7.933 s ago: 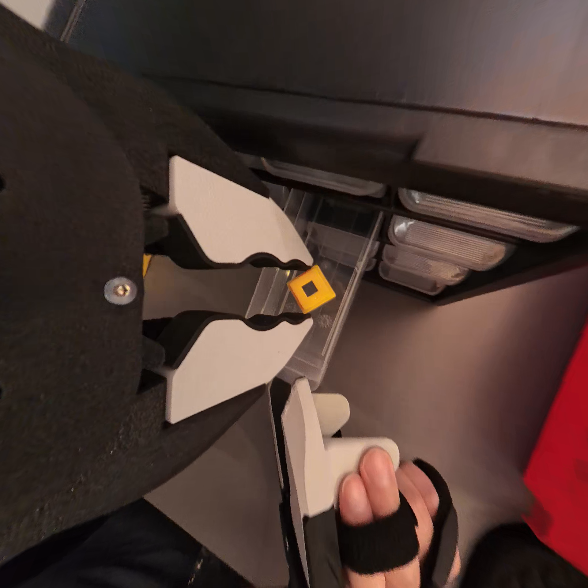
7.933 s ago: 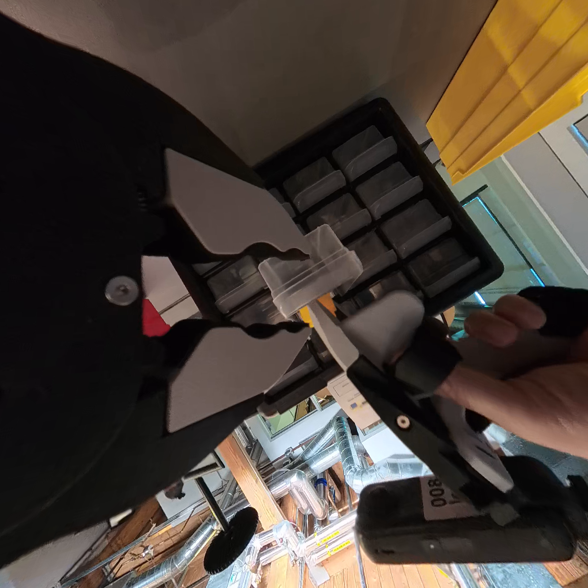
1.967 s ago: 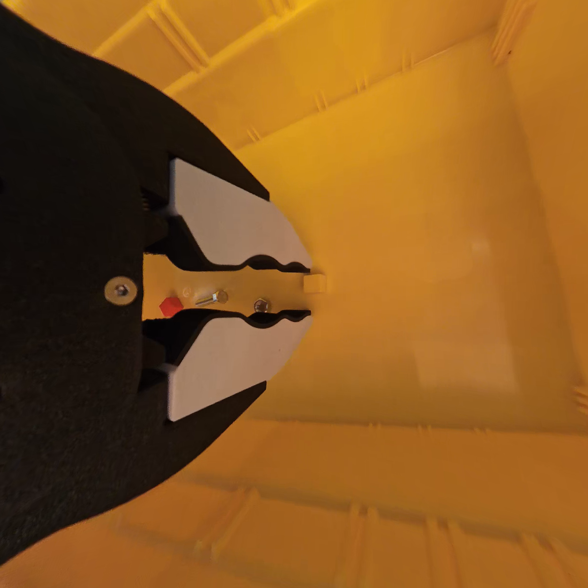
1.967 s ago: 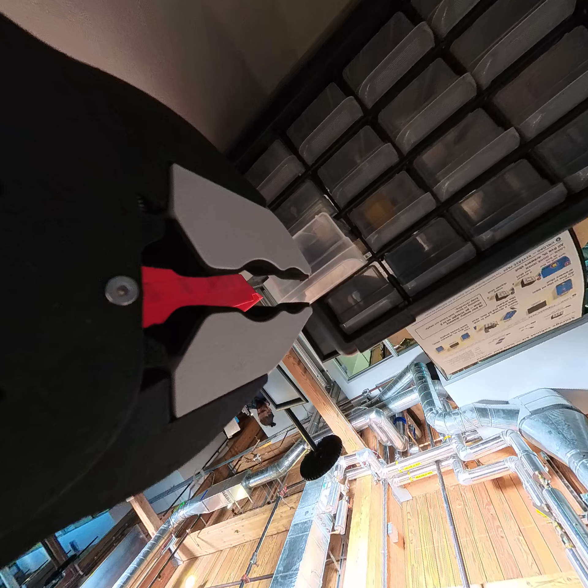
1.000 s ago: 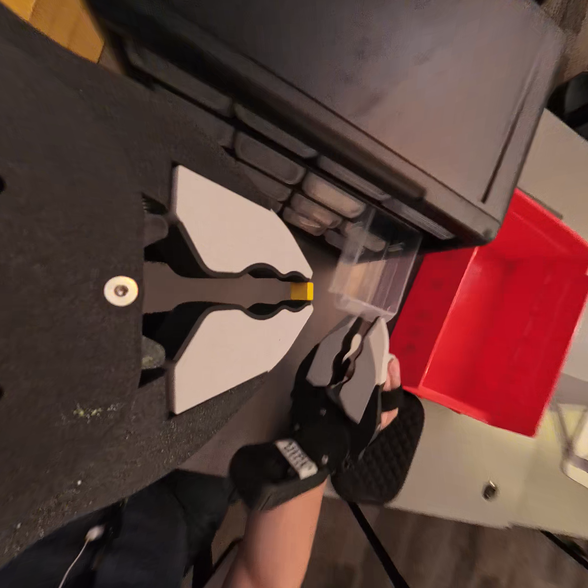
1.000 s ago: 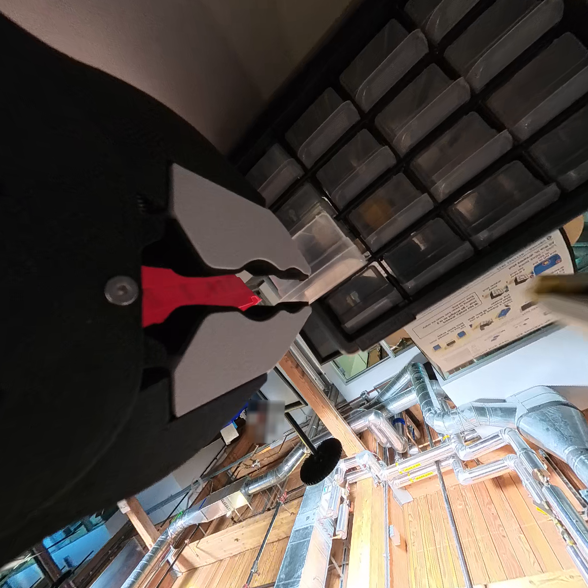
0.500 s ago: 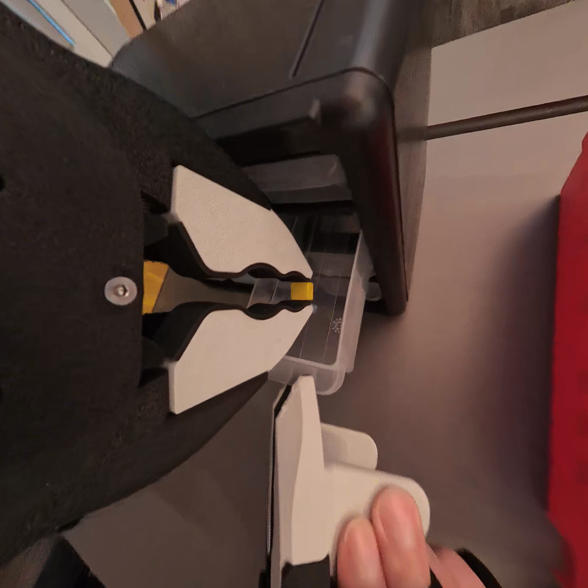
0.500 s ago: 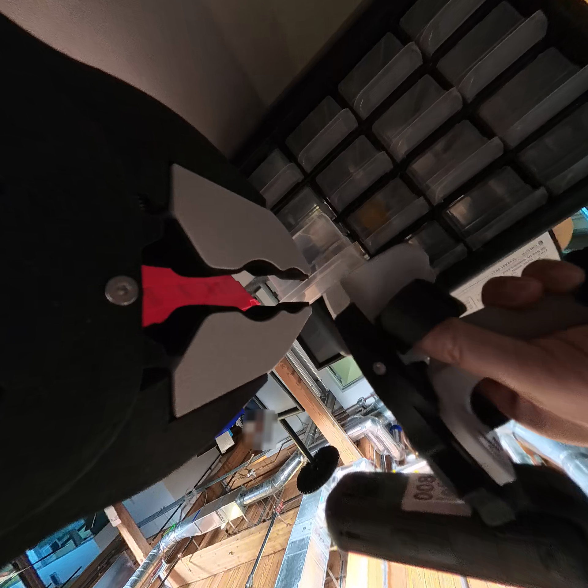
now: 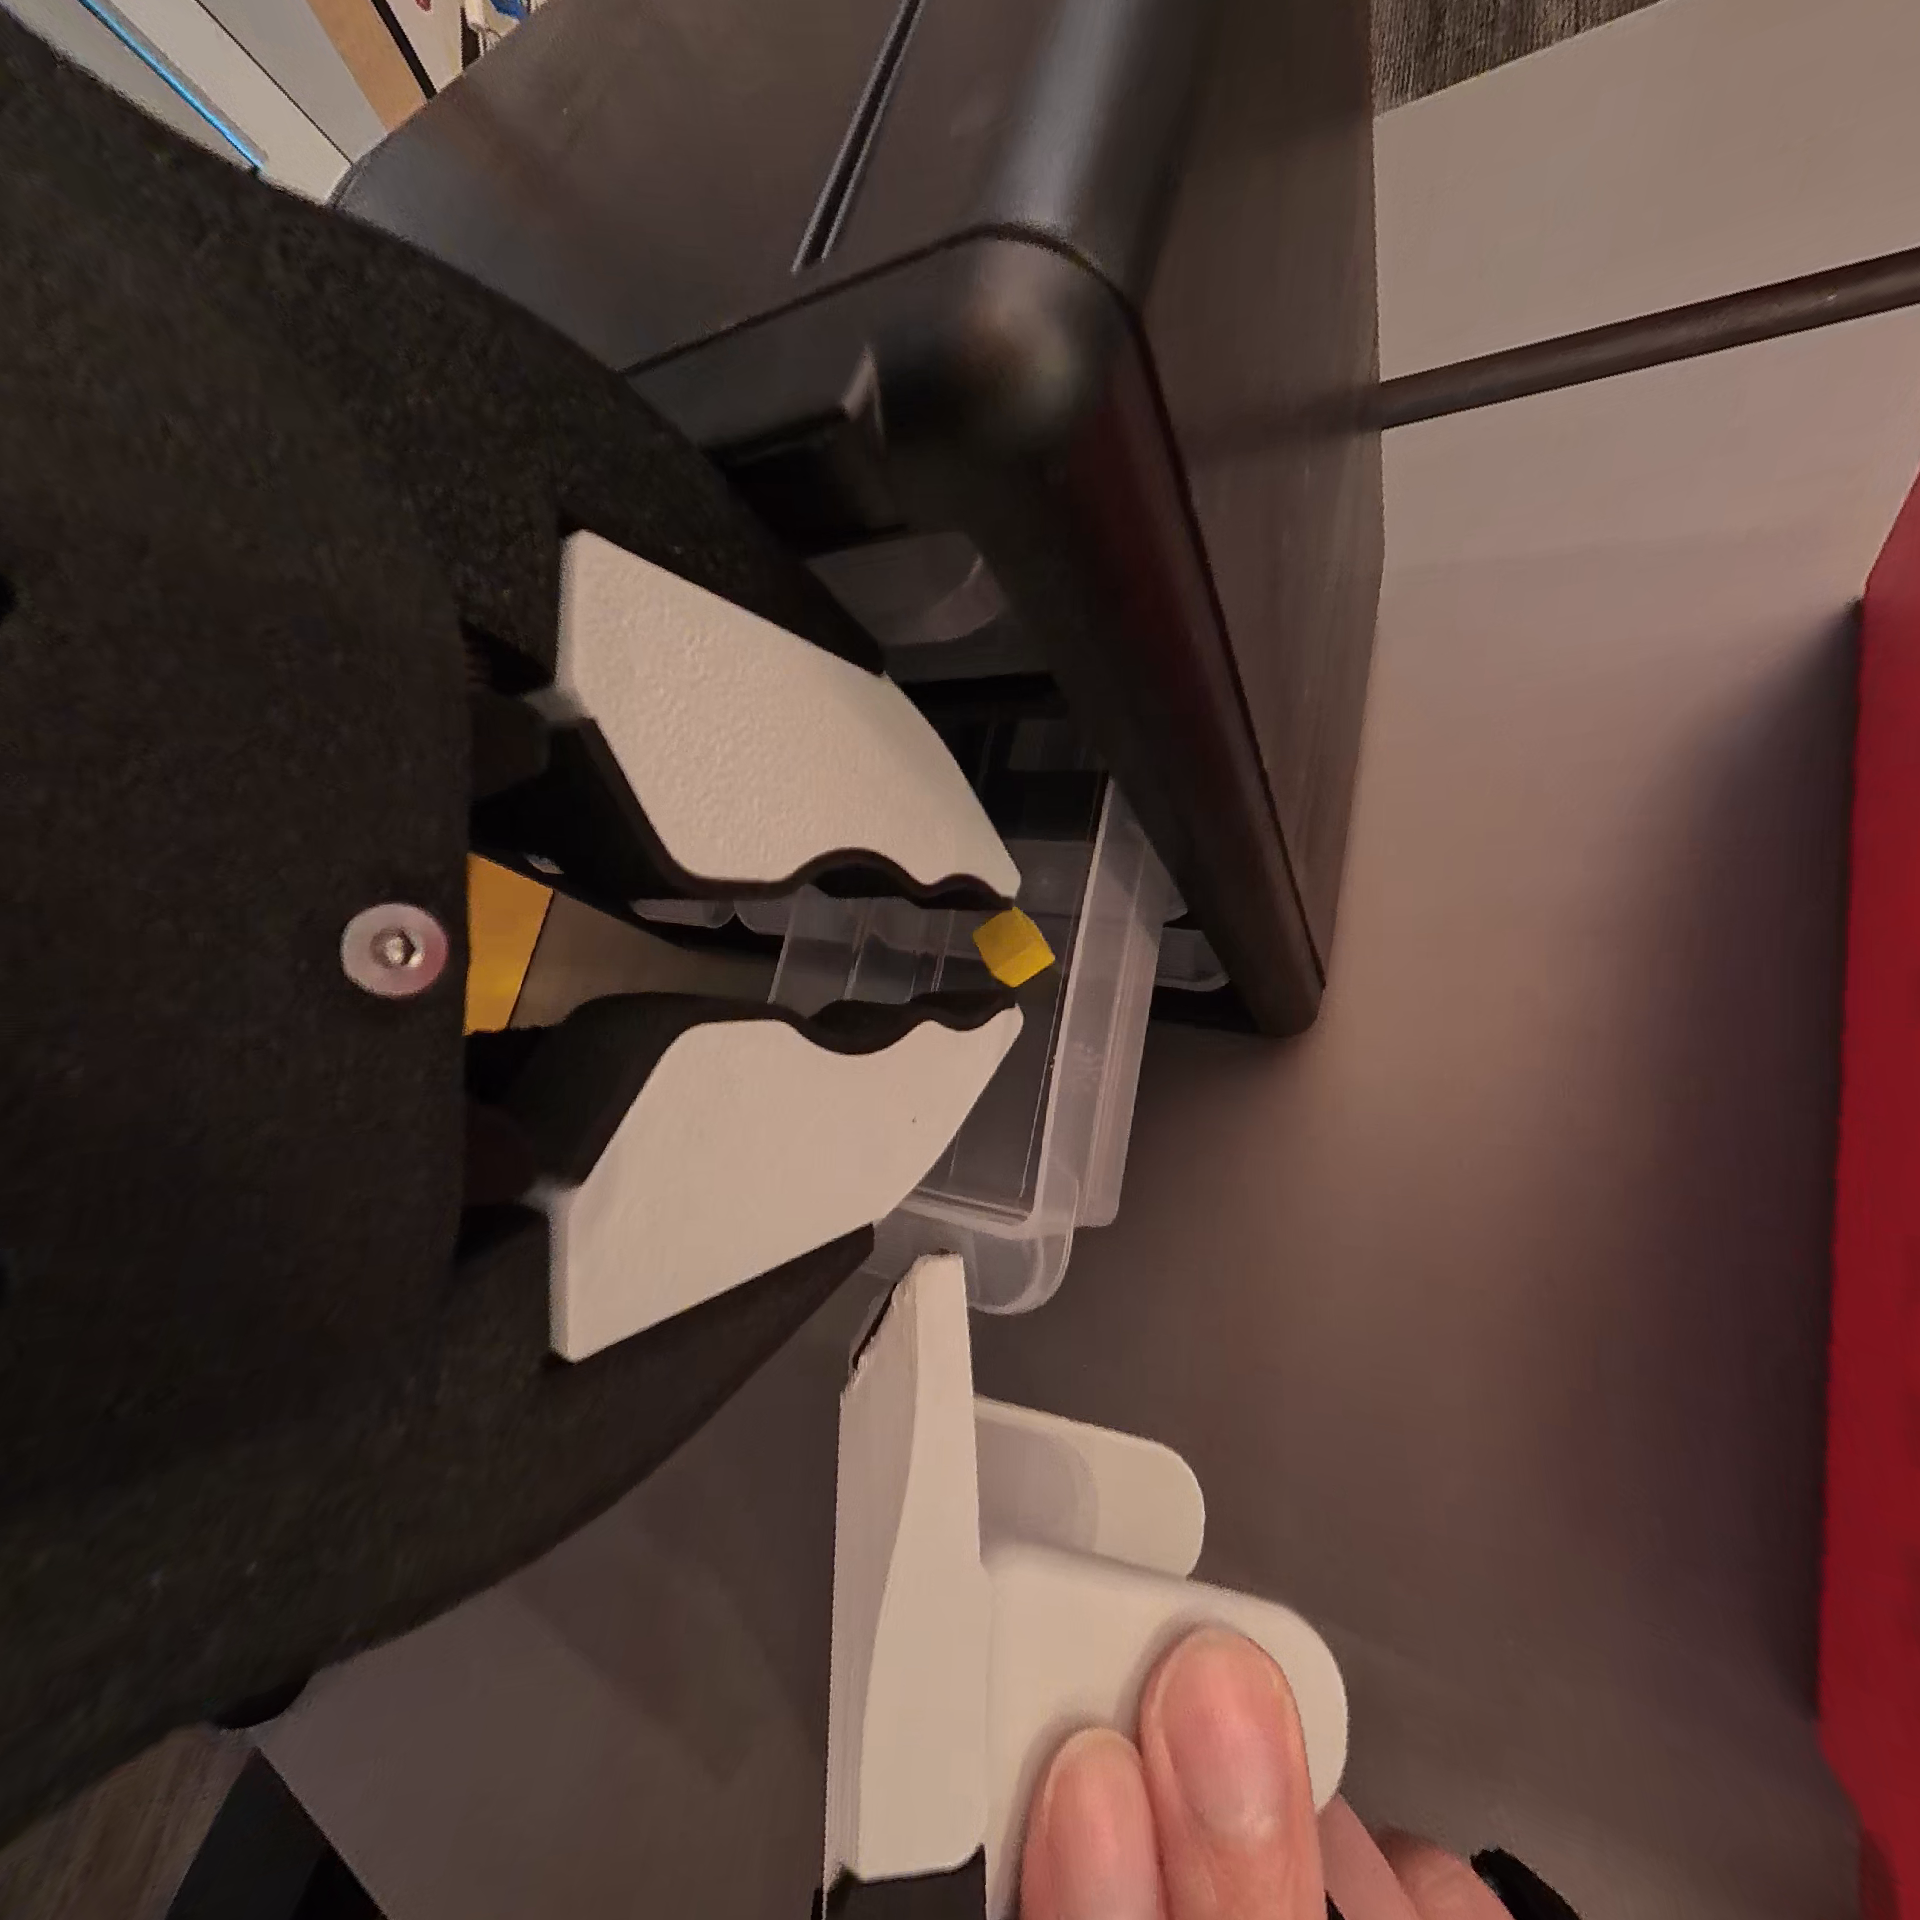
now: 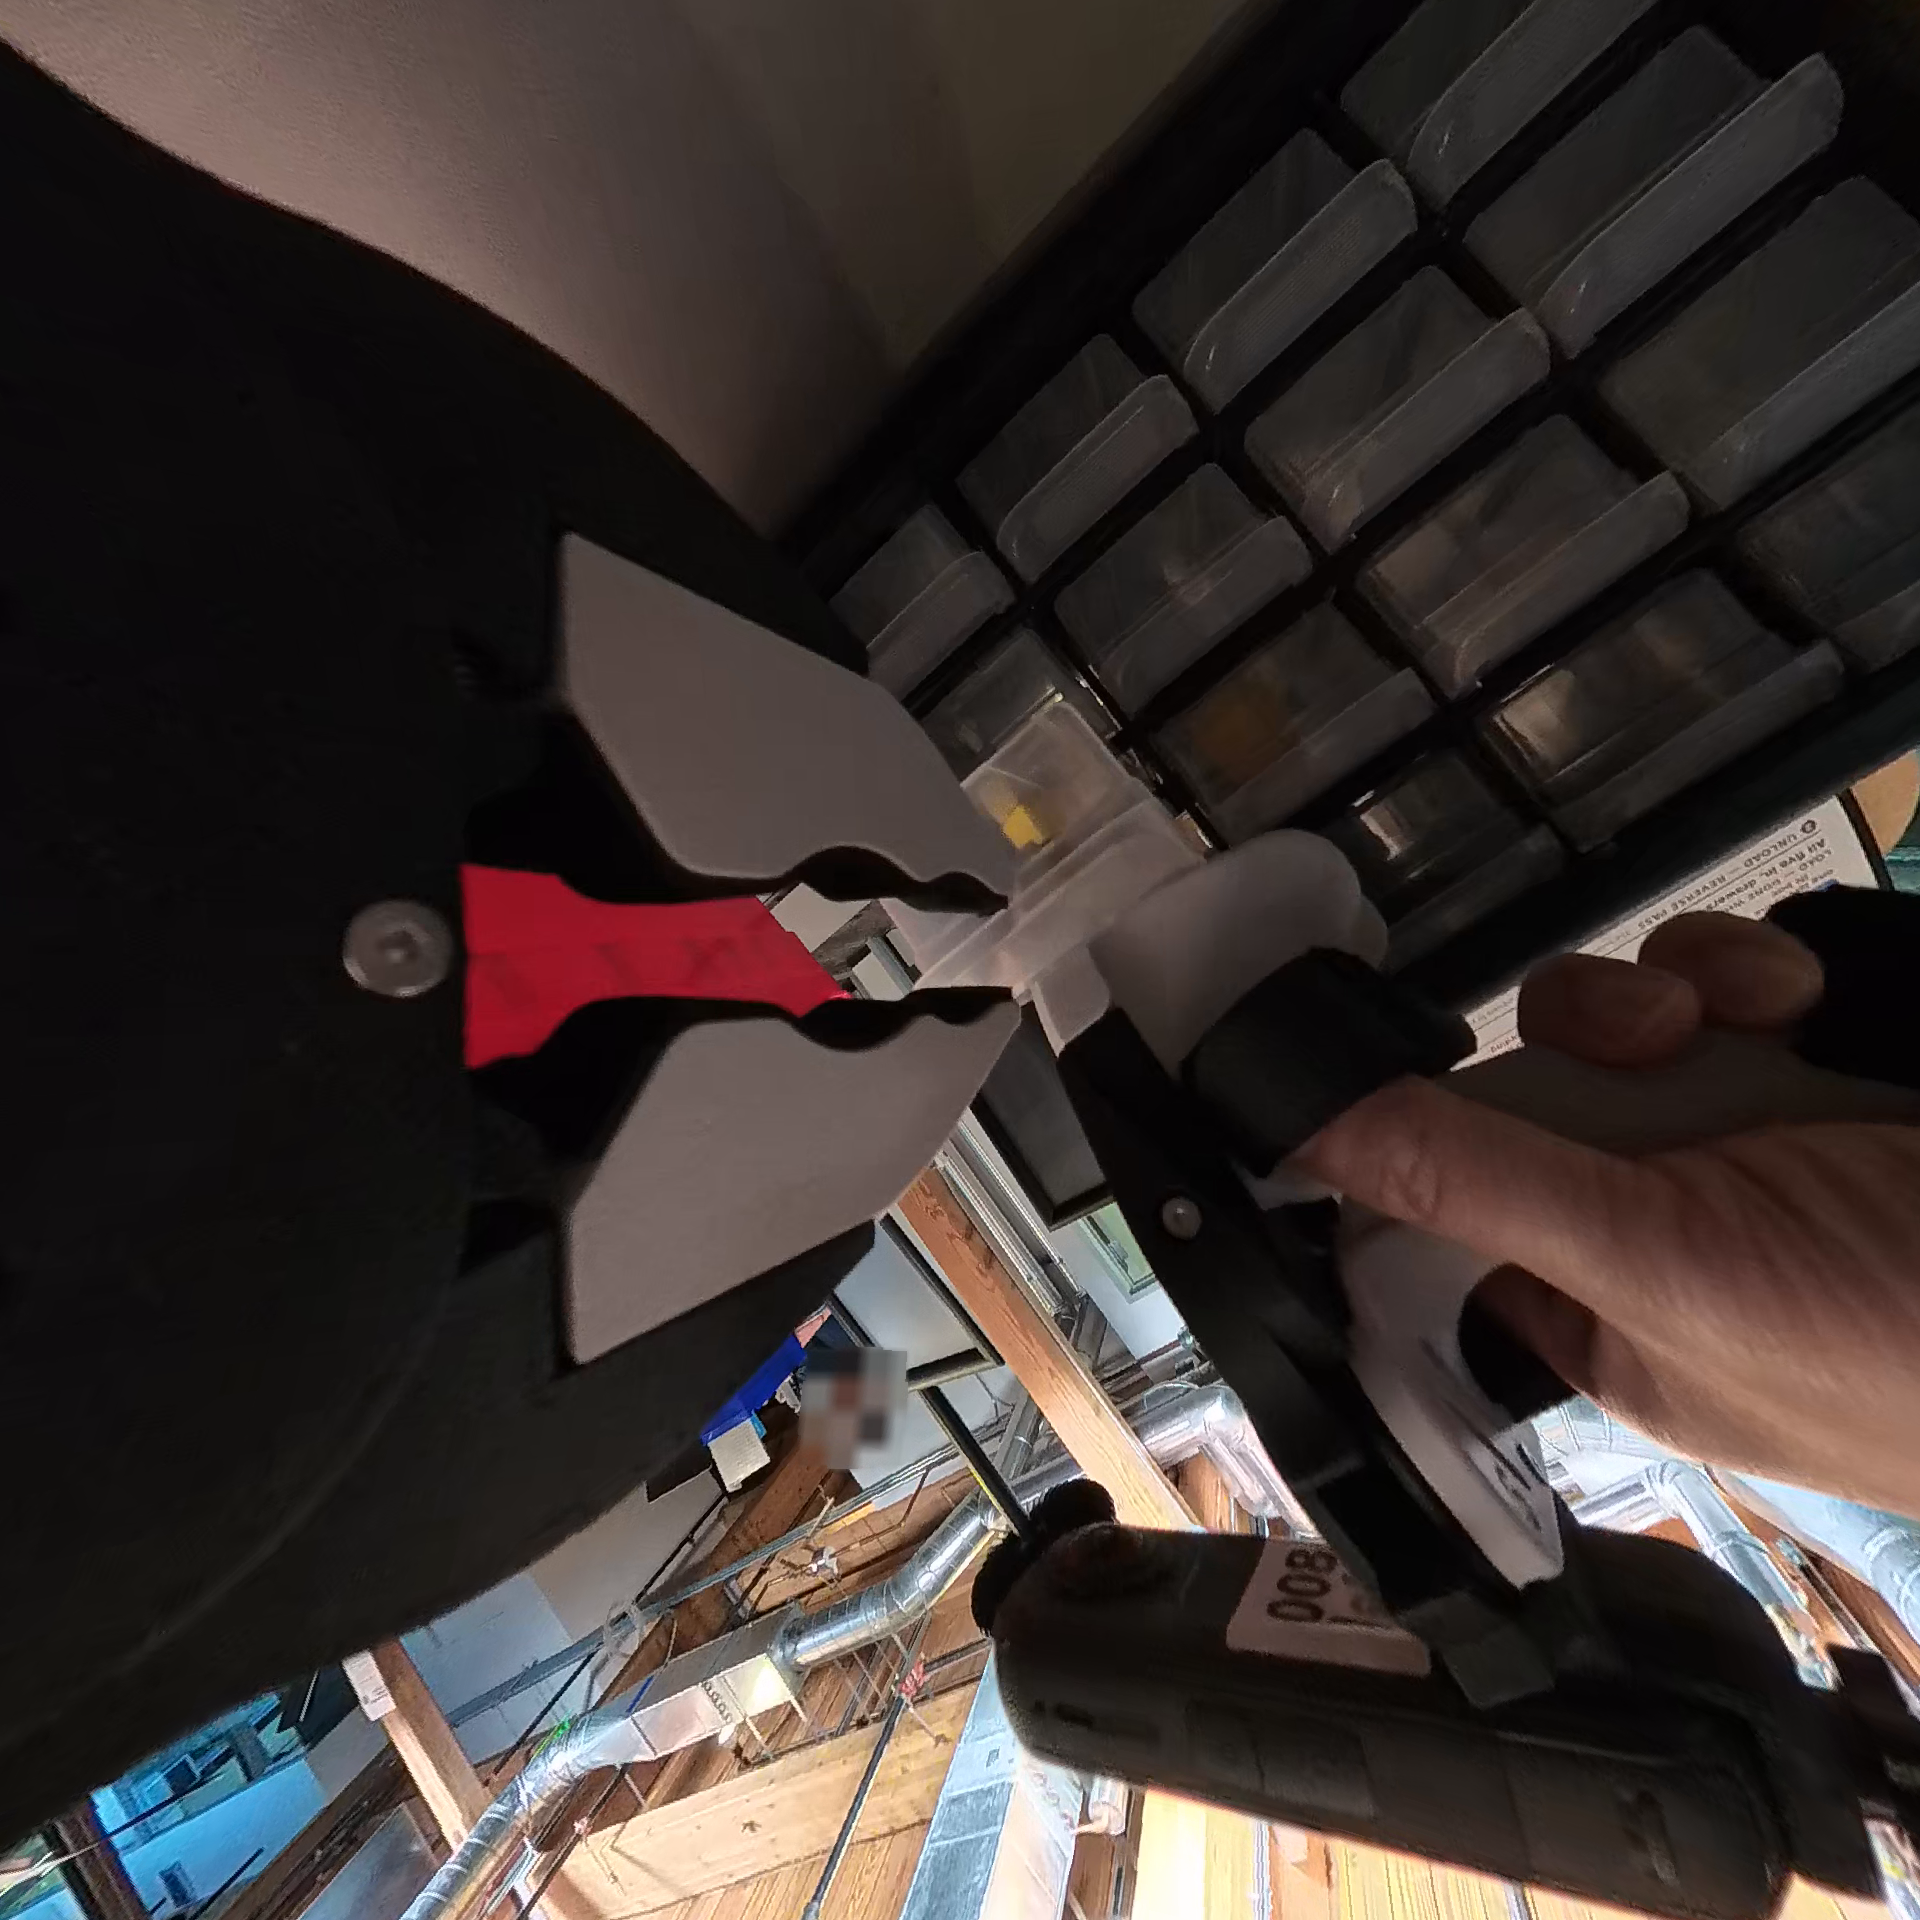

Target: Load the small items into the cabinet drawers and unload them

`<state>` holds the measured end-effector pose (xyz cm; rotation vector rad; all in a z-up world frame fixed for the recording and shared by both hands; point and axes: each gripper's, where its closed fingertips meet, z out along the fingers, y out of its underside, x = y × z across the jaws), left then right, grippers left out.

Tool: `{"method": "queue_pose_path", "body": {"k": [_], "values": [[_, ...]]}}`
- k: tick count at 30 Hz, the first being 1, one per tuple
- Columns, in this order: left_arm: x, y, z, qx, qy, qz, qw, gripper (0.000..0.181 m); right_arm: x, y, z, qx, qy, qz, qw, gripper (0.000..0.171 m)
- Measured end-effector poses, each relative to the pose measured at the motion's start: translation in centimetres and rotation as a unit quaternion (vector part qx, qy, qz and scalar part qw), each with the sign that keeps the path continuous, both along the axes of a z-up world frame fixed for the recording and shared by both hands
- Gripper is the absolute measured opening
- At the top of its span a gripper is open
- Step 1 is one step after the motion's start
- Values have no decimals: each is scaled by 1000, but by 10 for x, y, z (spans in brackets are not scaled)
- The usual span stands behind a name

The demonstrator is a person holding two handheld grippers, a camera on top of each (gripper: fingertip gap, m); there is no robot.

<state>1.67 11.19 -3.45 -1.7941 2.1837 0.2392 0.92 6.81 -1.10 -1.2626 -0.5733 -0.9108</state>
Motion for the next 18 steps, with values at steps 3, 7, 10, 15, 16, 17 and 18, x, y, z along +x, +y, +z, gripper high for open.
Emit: {"method": "queue_pose_path", "body": {"k": [3,7,10,15,16,17,18], "values": [[2,0,6,0,-19,0,1000,17,1,0,1,2,4,2,1000,14],[-2,-7,40,-6,-117,19,993,17,0,1,0,2,3,3,1000,14],[-23,-28,73,-46,-215,28,975,16,1,4,-1,2,2,1,1000,15],[-95,-56,99,-116,-311,47,942,14,4,16,-2,-5,-9,-16,1000,19],[-110,-56,100,-118,-320,55,938,14,4,18,-2,-2,-12,-17,1000,19],[-126,-55,101,-117,-327,63,935,14,5,21,-2,1,-11,-17,1000,19],[-141,-50,101,-110,-333,74,934,13,6,24,-2,4,-10,-14,1000,19]]}}
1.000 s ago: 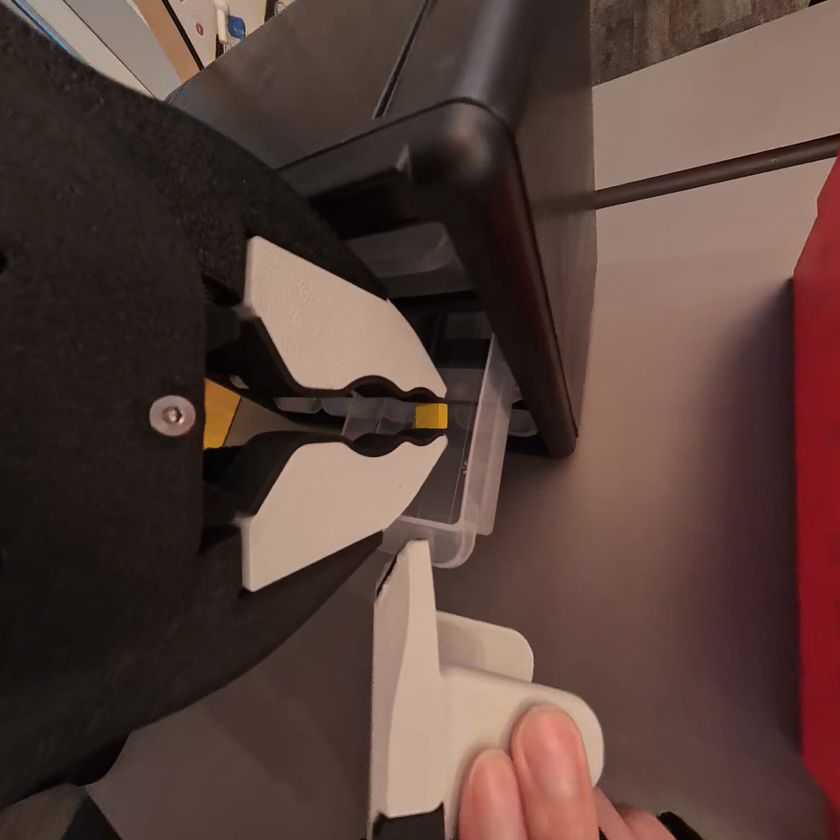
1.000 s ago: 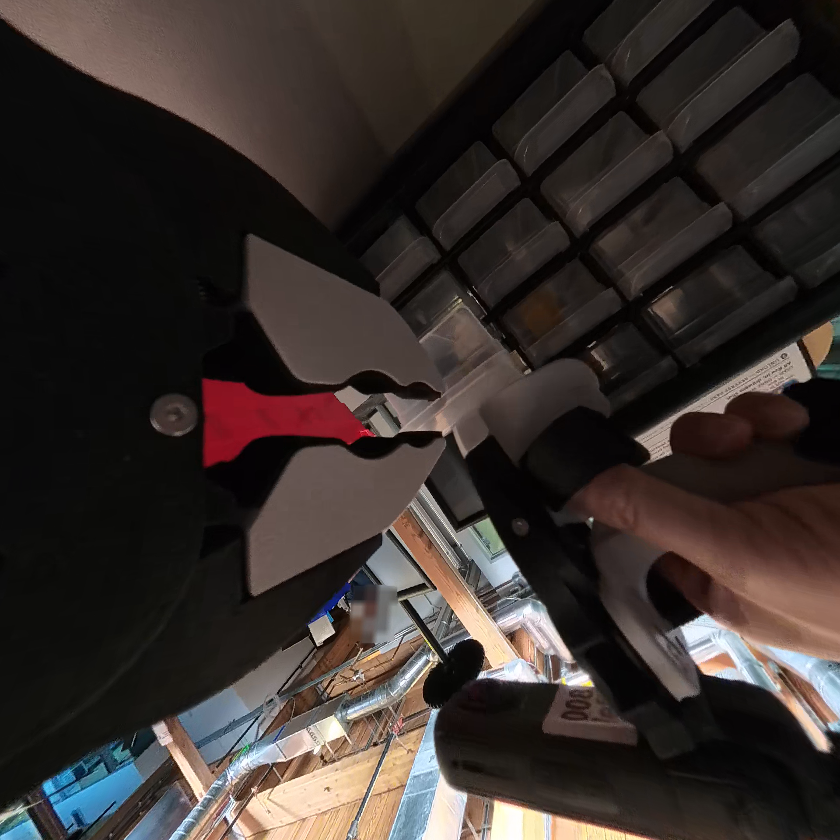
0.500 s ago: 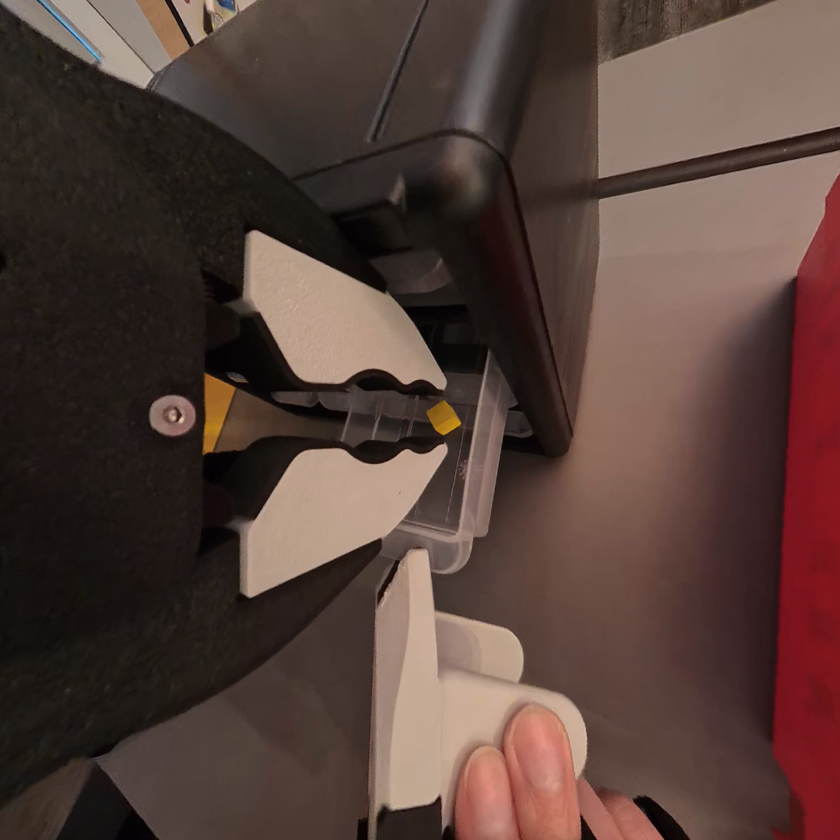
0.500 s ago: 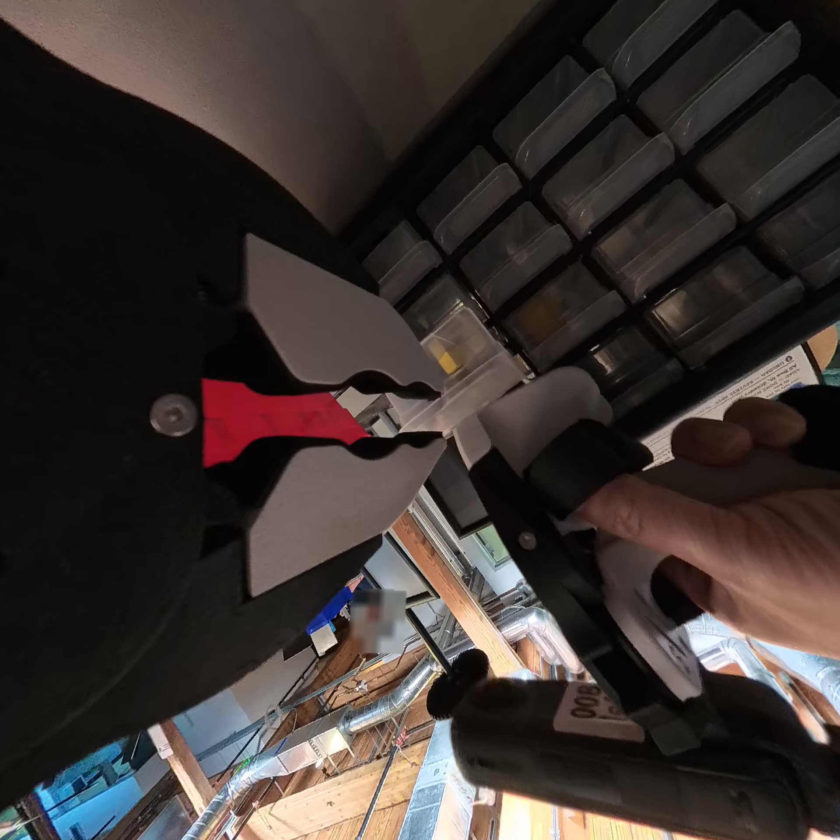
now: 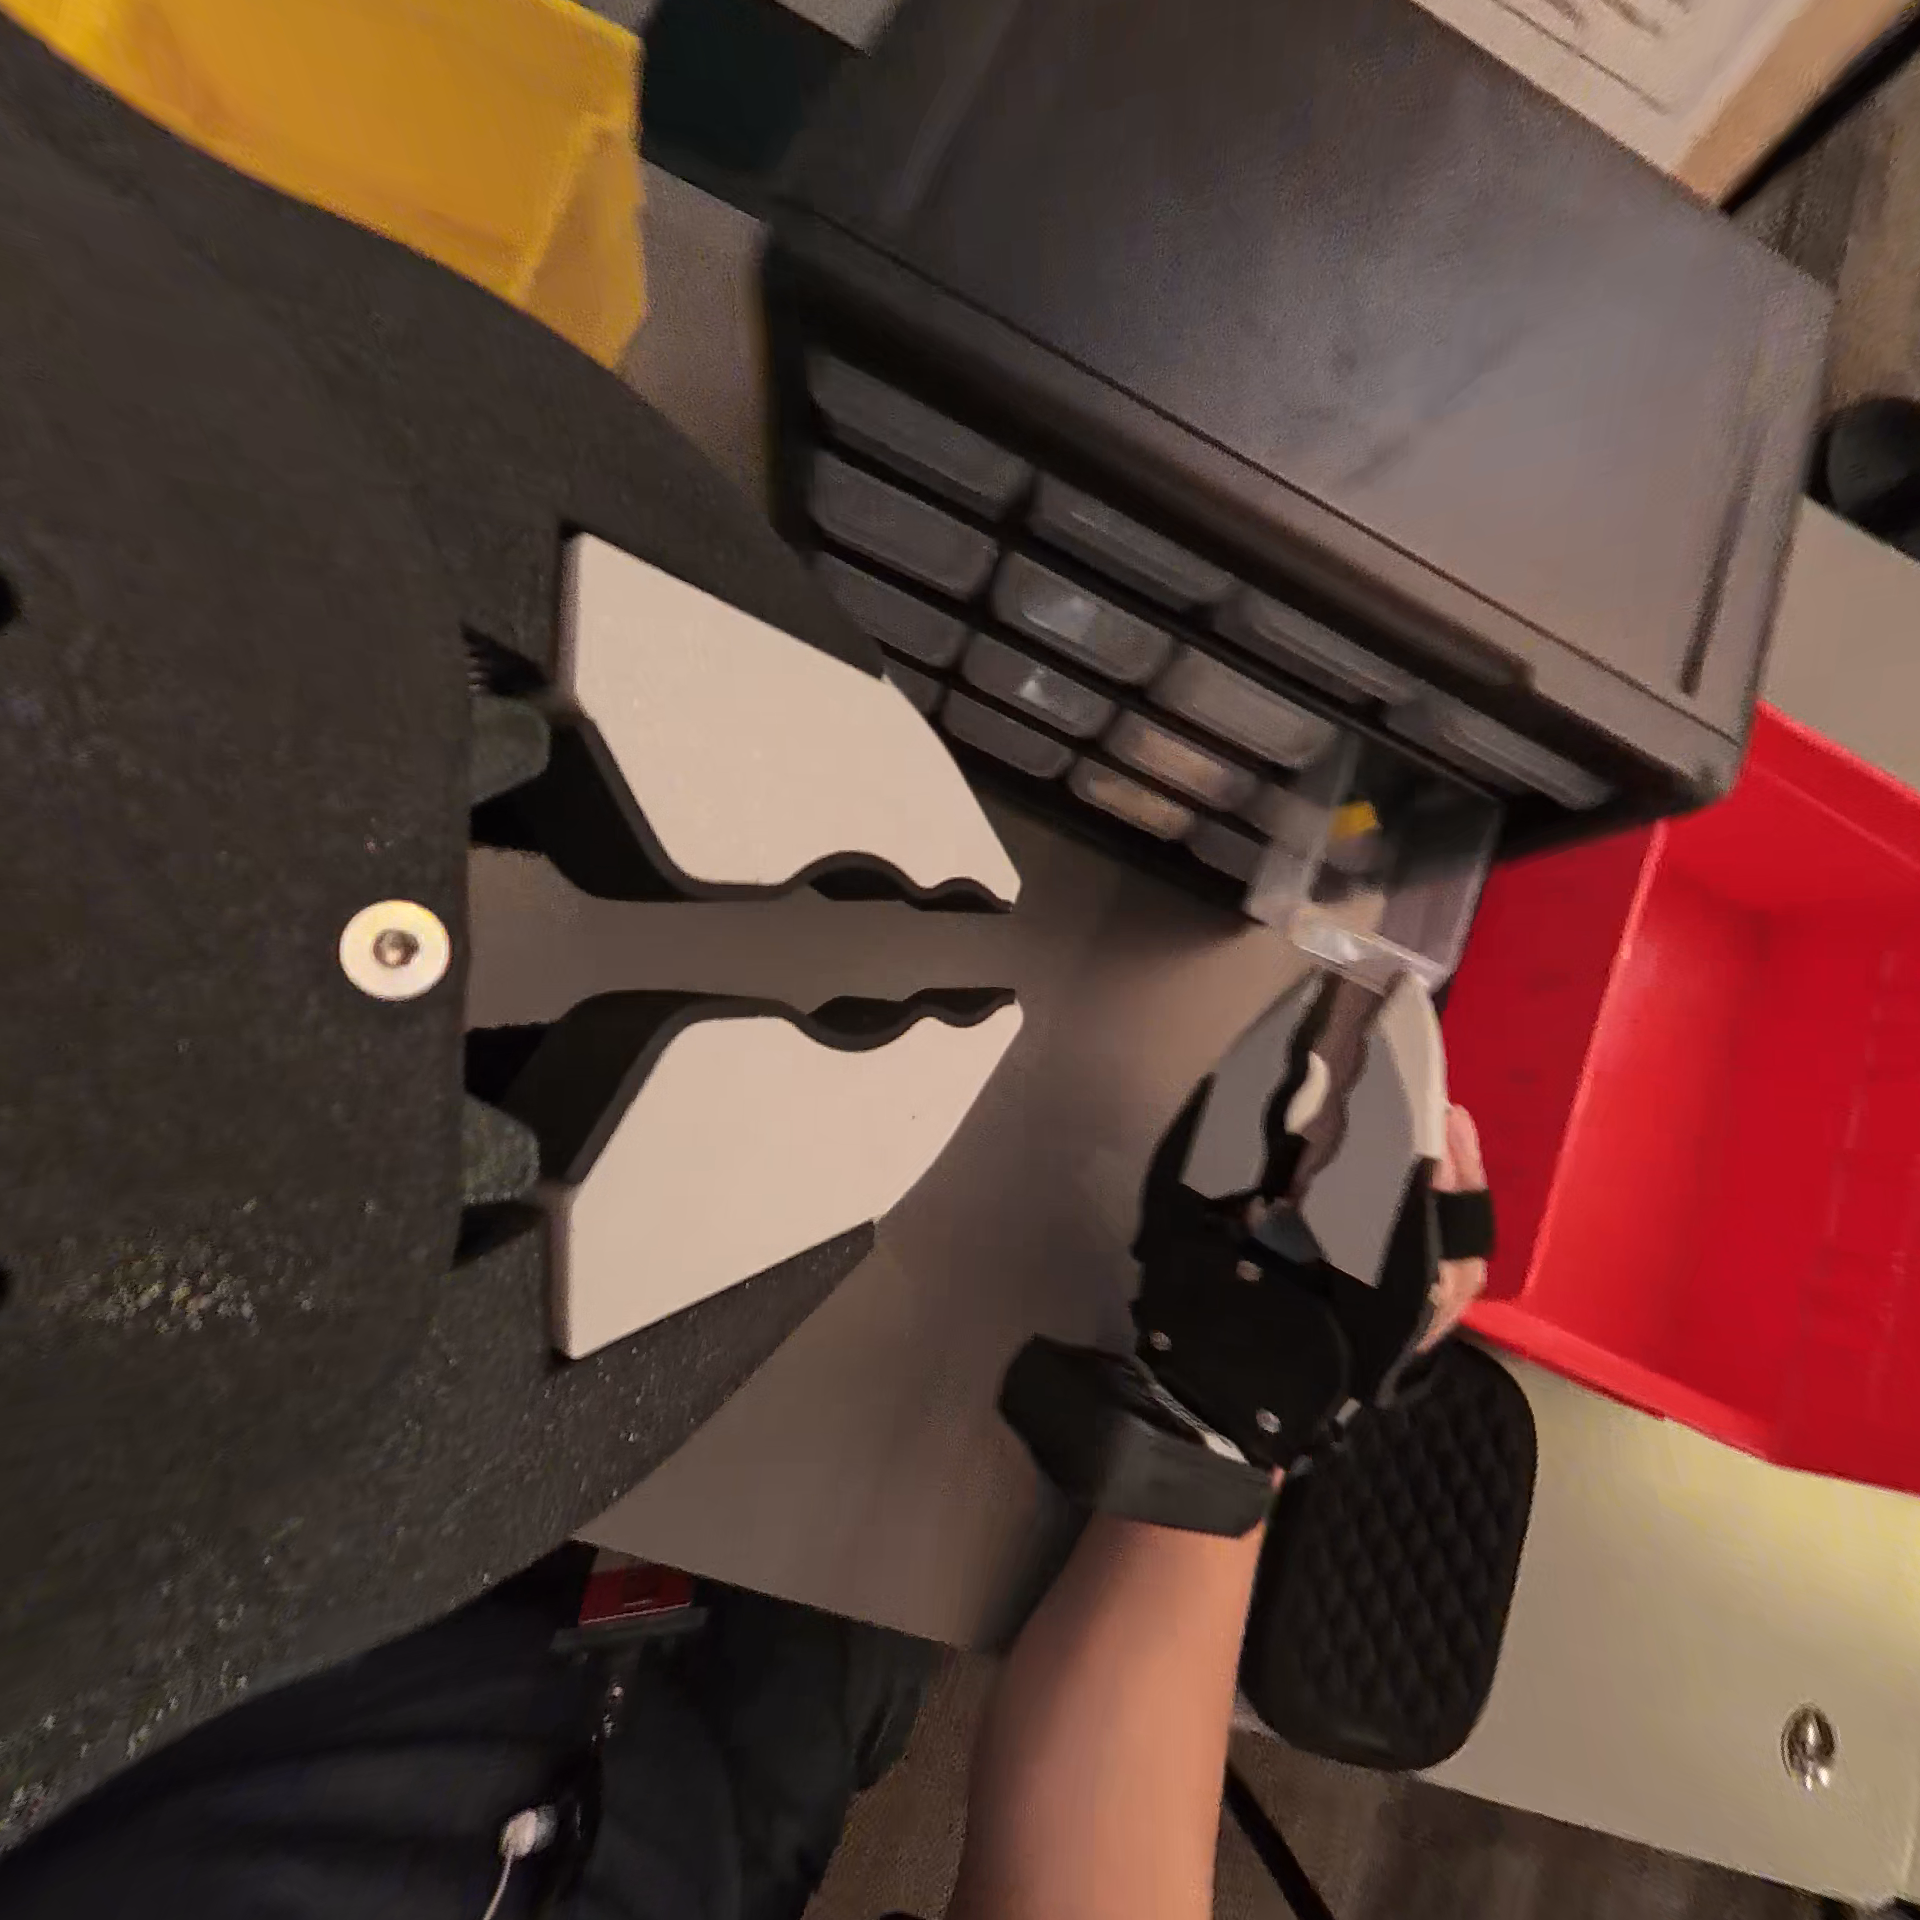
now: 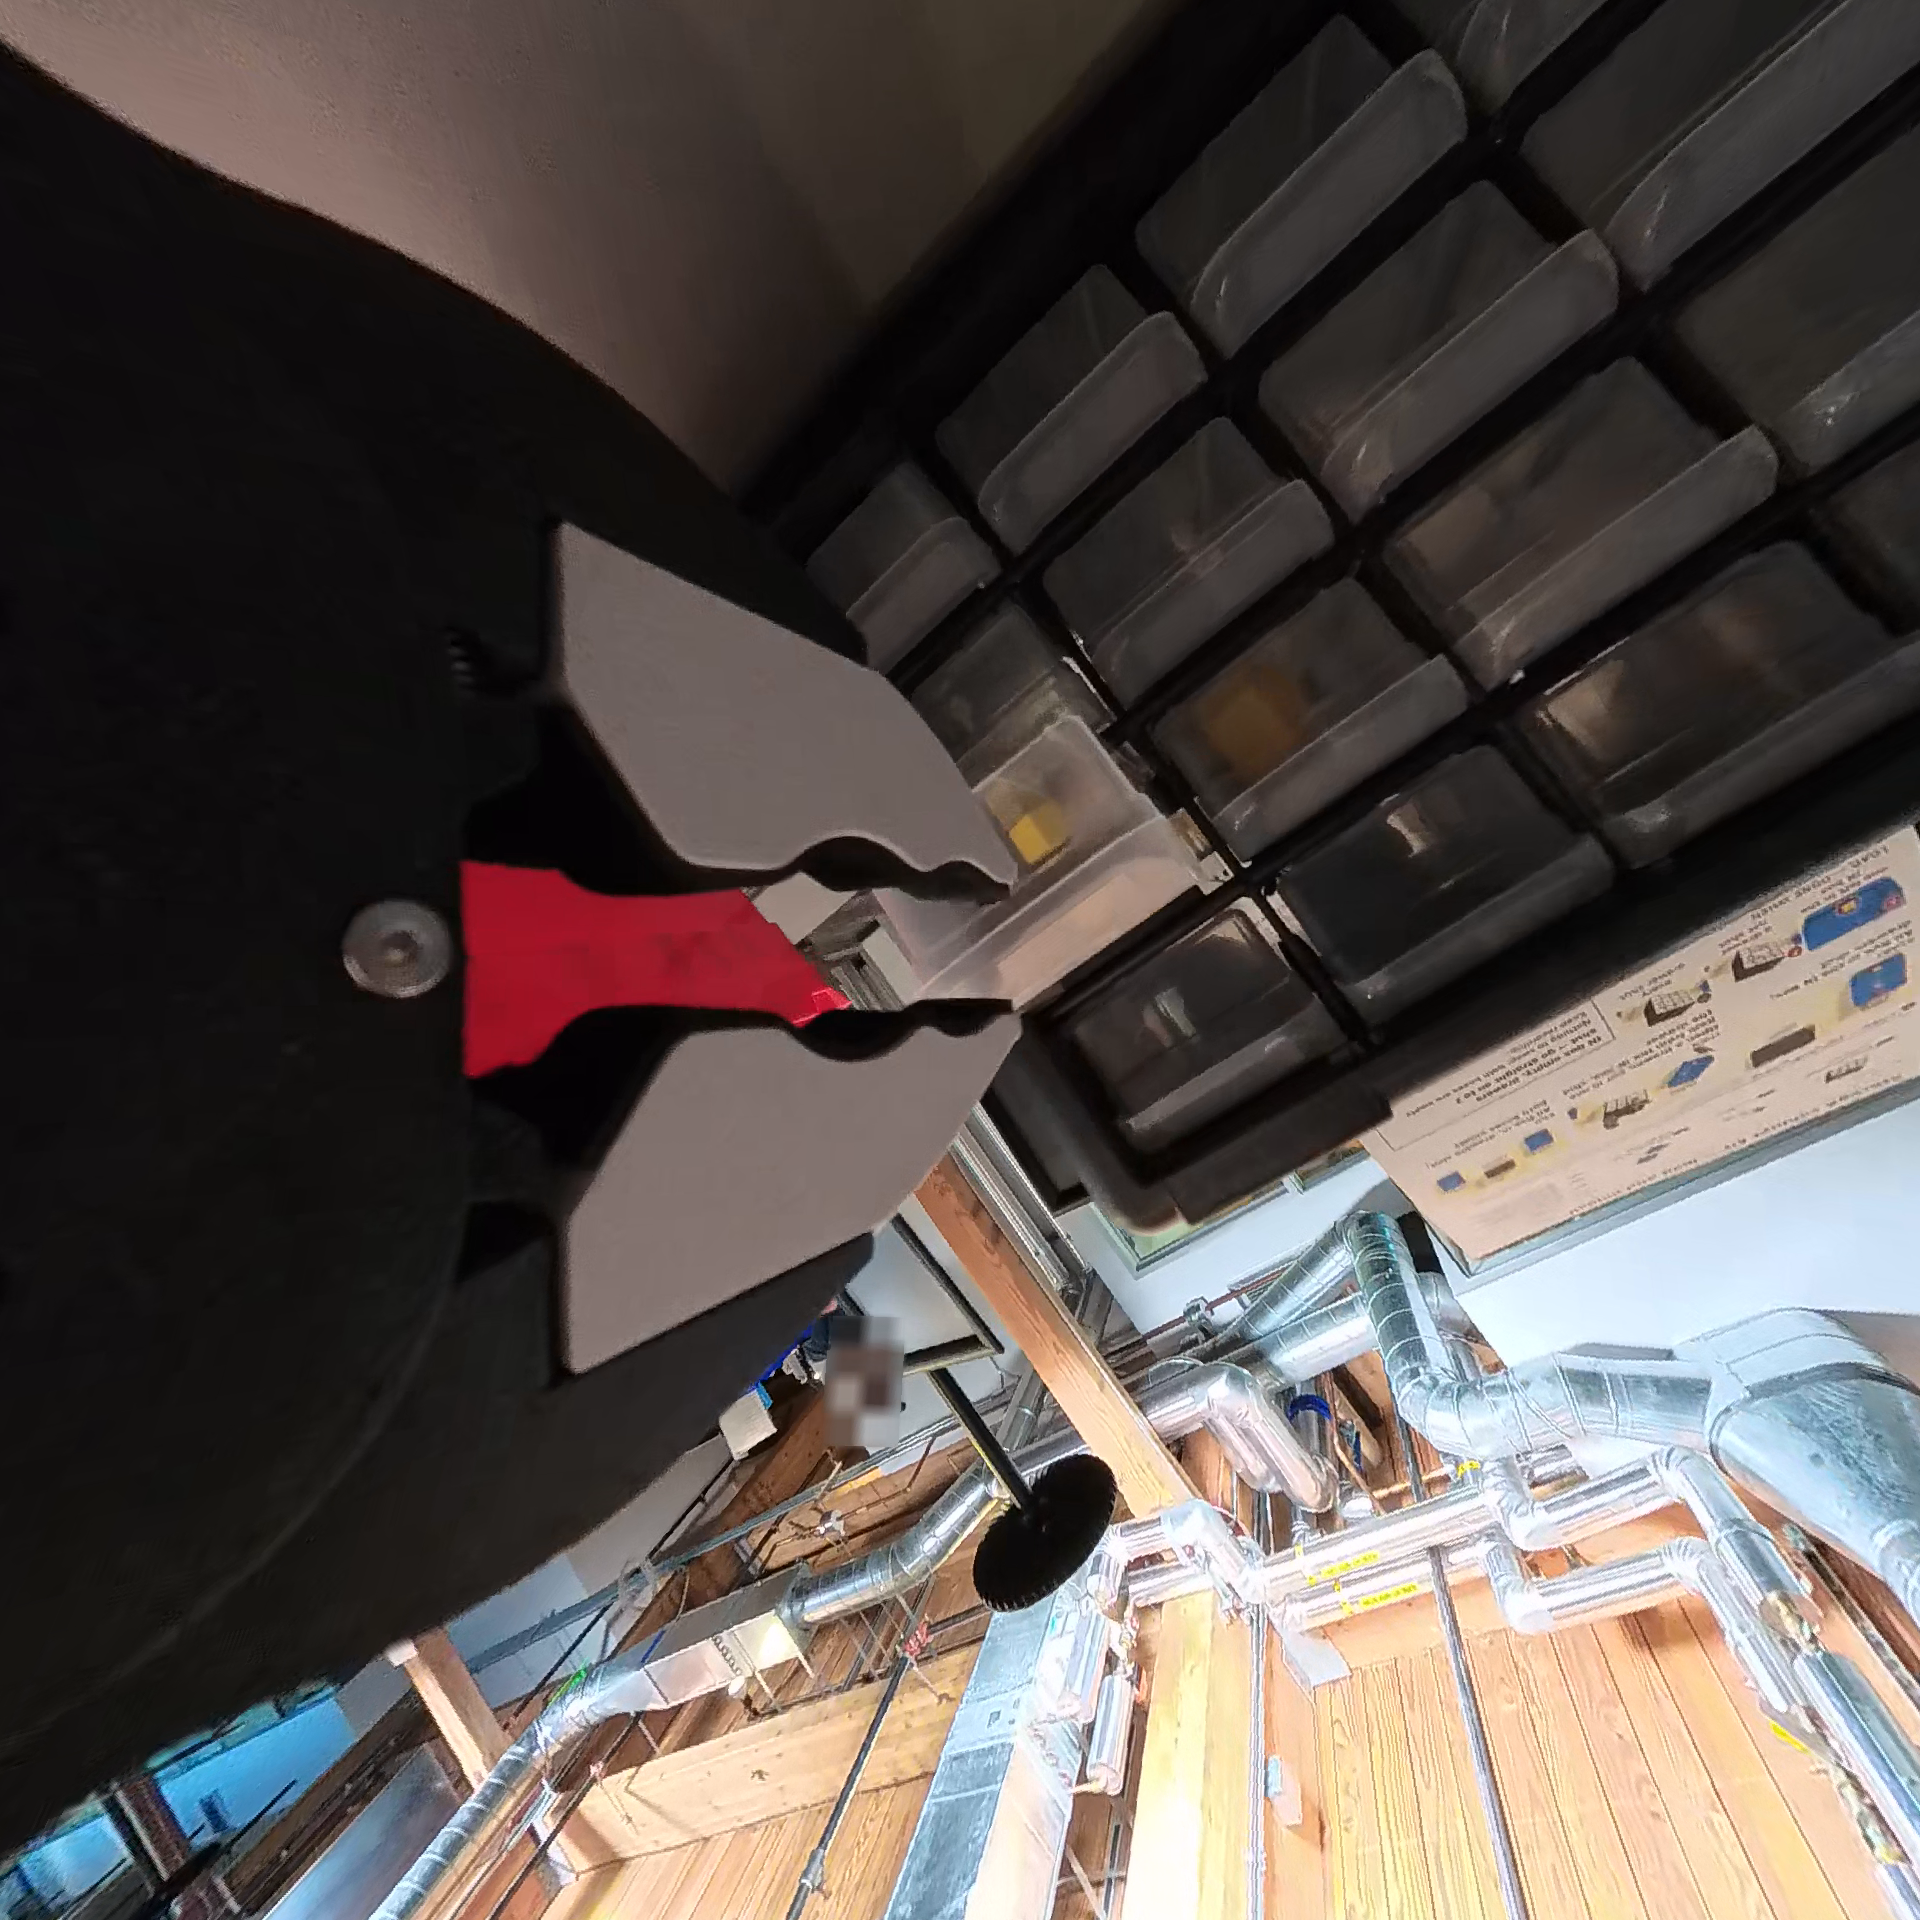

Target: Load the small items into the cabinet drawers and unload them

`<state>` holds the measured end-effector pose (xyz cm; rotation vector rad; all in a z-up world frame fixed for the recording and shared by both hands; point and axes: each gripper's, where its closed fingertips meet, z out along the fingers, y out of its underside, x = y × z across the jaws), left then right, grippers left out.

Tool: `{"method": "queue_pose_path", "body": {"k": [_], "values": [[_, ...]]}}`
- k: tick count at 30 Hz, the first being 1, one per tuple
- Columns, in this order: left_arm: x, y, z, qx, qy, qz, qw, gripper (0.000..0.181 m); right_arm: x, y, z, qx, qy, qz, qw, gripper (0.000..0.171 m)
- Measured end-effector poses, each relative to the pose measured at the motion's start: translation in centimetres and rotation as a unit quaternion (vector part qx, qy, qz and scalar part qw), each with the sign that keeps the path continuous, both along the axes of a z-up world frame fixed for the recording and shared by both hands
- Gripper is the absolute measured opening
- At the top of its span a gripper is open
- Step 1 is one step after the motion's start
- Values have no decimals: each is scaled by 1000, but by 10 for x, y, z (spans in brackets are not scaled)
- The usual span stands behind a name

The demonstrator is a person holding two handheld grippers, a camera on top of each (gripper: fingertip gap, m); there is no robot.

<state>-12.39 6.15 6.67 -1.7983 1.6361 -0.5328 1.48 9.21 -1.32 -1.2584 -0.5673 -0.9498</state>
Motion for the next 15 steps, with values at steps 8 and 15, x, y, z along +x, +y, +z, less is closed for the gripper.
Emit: {"method": "queue_pose_path", "body": {"k": [8,15], "values": [[-98,79,-12,4,-17,171,985,12,5,33,2,14,15,-11,1000,22],[-115,113,-19,-26,-40,206,977,11,11,53,-1,5,2,-27,1000,28]]}}
